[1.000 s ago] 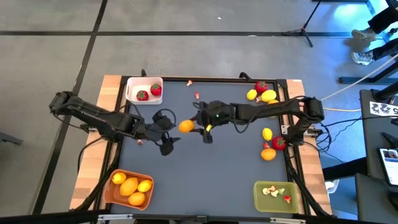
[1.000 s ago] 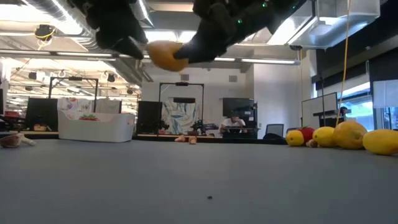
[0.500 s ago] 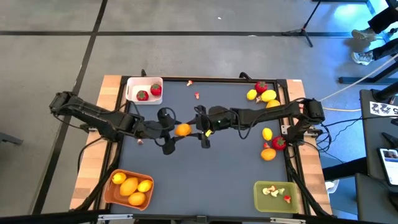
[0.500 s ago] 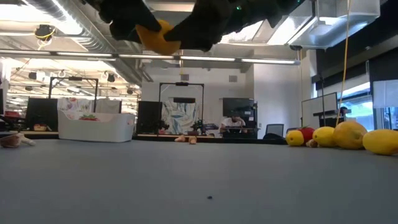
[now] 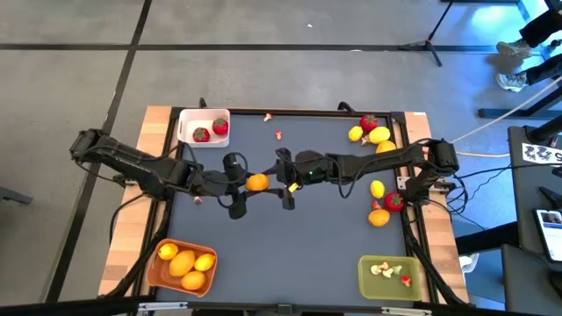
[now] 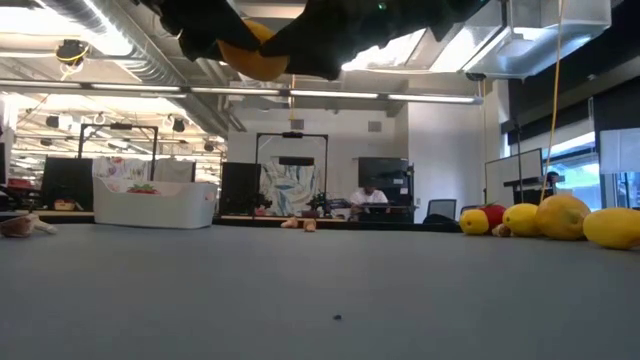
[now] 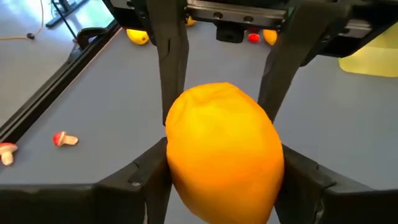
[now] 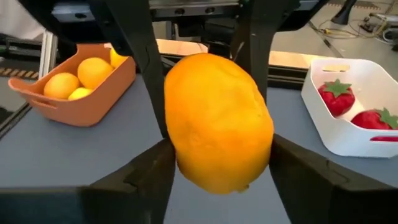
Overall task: Sort produce into baskets
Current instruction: Put the yellow lemon into the orange bin
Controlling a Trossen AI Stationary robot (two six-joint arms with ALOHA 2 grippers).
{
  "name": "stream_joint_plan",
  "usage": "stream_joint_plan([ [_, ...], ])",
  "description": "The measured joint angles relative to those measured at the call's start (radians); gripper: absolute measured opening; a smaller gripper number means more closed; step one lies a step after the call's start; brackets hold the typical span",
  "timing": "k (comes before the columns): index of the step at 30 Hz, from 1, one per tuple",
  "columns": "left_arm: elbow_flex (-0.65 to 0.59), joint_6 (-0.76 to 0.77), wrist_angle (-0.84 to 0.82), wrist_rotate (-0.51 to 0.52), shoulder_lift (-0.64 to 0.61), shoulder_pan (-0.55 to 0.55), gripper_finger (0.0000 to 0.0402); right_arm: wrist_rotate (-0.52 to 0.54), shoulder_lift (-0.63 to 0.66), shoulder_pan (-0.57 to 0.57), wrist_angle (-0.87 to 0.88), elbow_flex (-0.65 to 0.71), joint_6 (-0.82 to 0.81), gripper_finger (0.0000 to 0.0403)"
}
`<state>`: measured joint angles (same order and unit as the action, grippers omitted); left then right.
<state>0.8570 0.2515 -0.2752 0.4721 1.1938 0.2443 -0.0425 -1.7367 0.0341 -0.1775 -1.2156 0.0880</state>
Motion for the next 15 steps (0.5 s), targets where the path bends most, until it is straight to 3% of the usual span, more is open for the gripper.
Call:
stream_joint_plan([
  [4,0.011,0.055,-0.067,0.001,-0.001,0.0,0.0221,-0.002,0.004,0.0,0.042,-0.001,0.003,0.0284],
  [9,0.075,0.154,-0.257,0.002,-0.017,0.026,0.0222,-0.003,0.065,0.0,0.26,-0.001,0.037,0.0308],
  [15,0.149,0.342,-0.493,-0.109,-0.018,0.104,0.0224,-0.003,0.087,0.0,0.435,-0.001,-0.01,0.0311],
])
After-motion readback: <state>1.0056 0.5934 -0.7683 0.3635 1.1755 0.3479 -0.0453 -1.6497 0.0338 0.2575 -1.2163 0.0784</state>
